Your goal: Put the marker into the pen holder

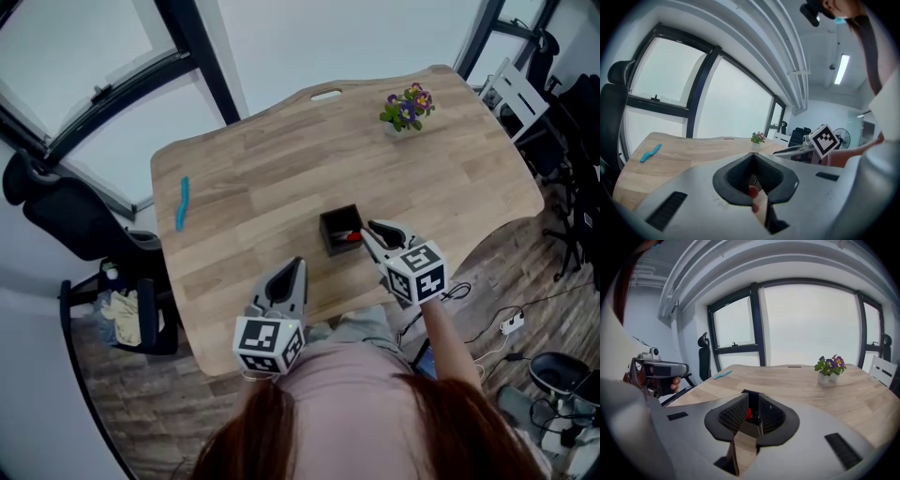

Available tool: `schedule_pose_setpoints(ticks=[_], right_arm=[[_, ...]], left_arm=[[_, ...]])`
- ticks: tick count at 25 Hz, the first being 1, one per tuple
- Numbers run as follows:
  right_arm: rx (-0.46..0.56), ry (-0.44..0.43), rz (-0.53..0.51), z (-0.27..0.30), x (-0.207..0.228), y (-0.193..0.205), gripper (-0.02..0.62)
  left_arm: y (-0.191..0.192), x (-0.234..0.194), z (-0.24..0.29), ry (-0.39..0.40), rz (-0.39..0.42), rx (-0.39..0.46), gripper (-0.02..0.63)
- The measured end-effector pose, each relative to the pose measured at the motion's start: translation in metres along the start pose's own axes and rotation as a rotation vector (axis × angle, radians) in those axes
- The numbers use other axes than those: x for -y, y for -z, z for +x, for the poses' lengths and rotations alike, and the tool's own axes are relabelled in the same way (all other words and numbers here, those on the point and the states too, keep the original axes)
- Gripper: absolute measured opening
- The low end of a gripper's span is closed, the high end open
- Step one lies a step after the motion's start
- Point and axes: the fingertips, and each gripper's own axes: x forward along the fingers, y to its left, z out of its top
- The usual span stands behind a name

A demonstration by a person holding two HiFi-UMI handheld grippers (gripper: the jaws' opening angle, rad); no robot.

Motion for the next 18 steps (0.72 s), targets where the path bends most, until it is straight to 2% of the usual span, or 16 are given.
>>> schedule_pose_setpoints(ticks=[9,18], right_arm=[[0.177,0.103,0.104,-0.028,-0.004,-0.014,0.009],[0.293,0.196,0.078,-0.052,-0.009,-0.026,0.000]], left_arm=[[-0.011,0.008,0.000,0.054,0.044,0.026,0.000],[-0.025,0.013,0.004,0.068,0.077,0.066,0.002]])
